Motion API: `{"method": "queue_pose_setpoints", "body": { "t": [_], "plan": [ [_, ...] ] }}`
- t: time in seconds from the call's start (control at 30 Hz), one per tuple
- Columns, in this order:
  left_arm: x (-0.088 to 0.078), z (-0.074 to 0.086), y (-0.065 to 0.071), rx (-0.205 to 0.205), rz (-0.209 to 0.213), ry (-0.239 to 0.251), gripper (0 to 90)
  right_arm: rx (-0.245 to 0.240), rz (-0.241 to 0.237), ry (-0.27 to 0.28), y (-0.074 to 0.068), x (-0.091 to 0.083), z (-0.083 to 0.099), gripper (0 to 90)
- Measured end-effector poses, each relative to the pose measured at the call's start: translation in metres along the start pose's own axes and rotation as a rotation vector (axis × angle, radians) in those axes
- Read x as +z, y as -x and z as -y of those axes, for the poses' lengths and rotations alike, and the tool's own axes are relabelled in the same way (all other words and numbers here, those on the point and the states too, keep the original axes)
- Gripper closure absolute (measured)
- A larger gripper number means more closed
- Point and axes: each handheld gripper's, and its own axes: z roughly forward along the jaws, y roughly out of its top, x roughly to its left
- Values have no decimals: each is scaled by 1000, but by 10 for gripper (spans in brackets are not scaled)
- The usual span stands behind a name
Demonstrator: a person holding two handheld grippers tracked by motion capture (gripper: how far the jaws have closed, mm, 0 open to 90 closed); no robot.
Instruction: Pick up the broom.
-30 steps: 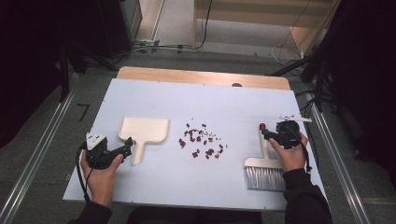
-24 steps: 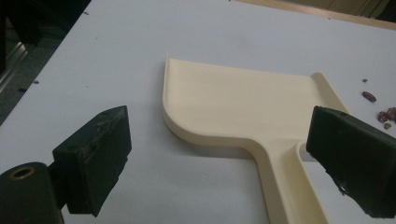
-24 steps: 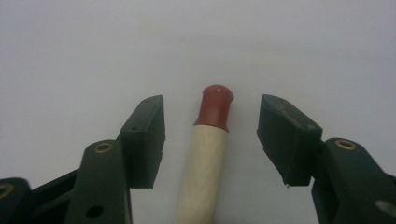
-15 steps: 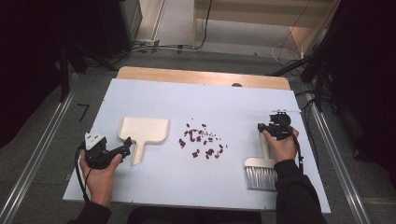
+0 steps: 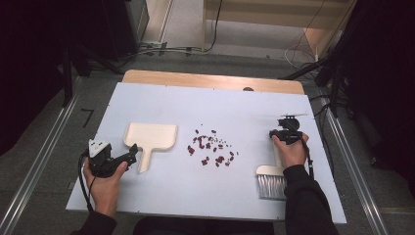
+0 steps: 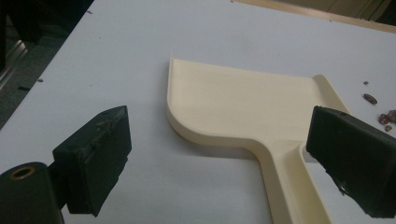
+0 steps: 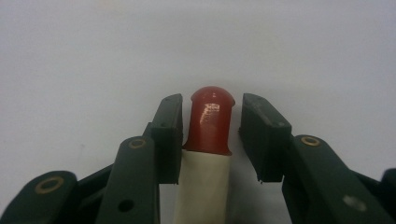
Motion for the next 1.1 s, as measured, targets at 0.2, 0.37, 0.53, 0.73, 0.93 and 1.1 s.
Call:
{"method": "queue_pose_setpoints", "body": {
  "t": [0.2, 0.37, 0.53, 0.73, 0.93, 1.1],
  "plan": [
    [0, 0, 1, 0, 2, 1, 74, 0, 4, -4, 0, -1, 0, 619],
    [0, 0, 1, 2, 4, 0, 74, 8, -3, -6, -1, -1, 0, 626],
    [0, 0, 2, 2, 6, 0, 74, 6, -12, 10, -5, -4, 0, 636],
    [1, 1, 6, 7, 13, 0, 75, -5, -22, 41, -10, -13, 0, 648],
    [1, 1, 14, 19, 32, 0, 75, -21, -36, 77, -19, -23, -3, 671],
    [2, 2, 18, 21, 41, 1, 75, -53, -25, 107, -24, -30, -5, 675]
  ]
}}
